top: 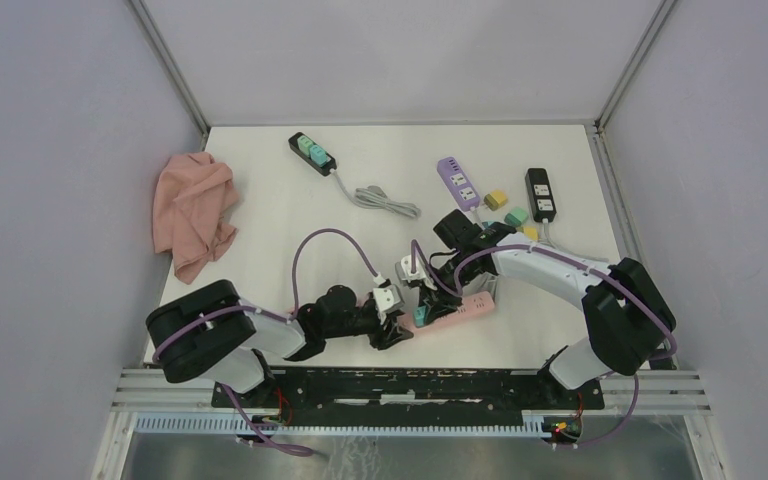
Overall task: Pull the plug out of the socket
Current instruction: Remove the plug from the socket.
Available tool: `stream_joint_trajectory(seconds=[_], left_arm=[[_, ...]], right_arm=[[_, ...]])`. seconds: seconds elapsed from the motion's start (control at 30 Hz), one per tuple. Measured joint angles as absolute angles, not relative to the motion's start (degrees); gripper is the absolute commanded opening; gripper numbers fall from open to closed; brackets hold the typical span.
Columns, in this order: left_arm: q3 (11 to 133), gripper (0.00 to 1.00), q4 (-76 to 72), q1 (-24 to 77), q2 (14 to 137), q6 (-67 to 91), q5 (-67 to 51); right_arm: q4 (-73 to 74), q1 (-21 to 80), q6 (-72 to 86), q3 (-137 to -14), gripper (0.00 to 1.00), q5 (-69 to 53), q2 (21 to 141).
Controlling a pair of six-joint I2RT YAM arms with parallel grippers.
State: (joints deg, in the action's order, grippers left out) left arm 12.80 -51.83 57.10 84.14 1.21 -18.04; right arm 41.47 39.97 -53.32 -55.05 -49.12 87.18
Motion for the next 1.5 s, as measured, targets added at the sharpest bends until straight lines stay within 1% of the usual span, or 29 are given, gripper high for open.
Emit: stream_joint_trajectory(seconds=[0.17, 0.33, 0.47, 0.63, 0.73, 0.8, 0.87, 1.0, 1.13, 1.23, 1.33, 1.43, 1.5], left_arm=[[12.64, 0.03, -51.11, 57.1, 83.5, 1.26, -18.0], [12.53, 0.03, -49.36, 57.14, 84.42, 1.28, -18.68], [12.56, 0.03, -50.26, 57.06, 84.86, 1.3, -18.46], [12.67, 0.03, -54.98, 56.99, 84.58, 1.26, -16.97], [12.67, 0.03, -55.57, 57.08, 84.18, 1.28, -16.88], [12.67, 0.03, -55.24, 57.43, 84.18, 1.28, -17.17], [12.53, 0.03, -54.19, 57.63, 84.25, 1.28, -17.87], [12.53, 0.03, -53.34, 57.65, 85.06, 1.32, -18.55], [13.02, 0.03, -54.54, 57.54, 85.82, 1.3, -18.15], [14.04, 0.03, -56.38, 57.32, 85.89, 1.3, -17.74], [14.61, 0.03, -58.37, 57.23, 85.86, 1.32, -17.41], [14.61, 0.03, -58.94, 57.32, 85.89, 1.37, -17.47], [14.41, 0.03, -58.08, 57.58, 85.89, 1.98, -18.17]], right_arm=[[40.58, 40.56, -51.77, -55.02, 0.0, -49.3, 87.15], [33.87, 43.7, -40.53, -53.32, 0.0, -45.89, 86.74], [32.12, 41.6, -37.08, -52.84, 0.0, -46.28, 86.74], [35.66, 35.05, -44.27, -52.8, 0.0, -52.86, 85.82], [39.4, 34.92, -51.9, -52.84, 0.0, -55.37, 84.82], [40.38, 36.36, -53.98, -52.93, 0.0, -55.13, 84.79], [39.59, 38.68, -52.99, -52.93, 0.0, -53.36, 84.79], [36.82, 41.04, -45.52, -53.25, 0.0, -49.98, 85.01], [36.99, 37.78, -43.7, -53.36, 0.0, -50.78, 85.21], [41.85, 33.76, -48.36, -55.51, 0.0, -53.45, 85.45], [48.71, 31.97, -56.25, -58.74, 0.0, -55.24, 85.97], [54.13, 32.77, -64.84, -60.2, 0.0, -56.23, 87.22], [55.86, 34.61, -67.55, -60.86, 0.0, -55.48, 88.31]])
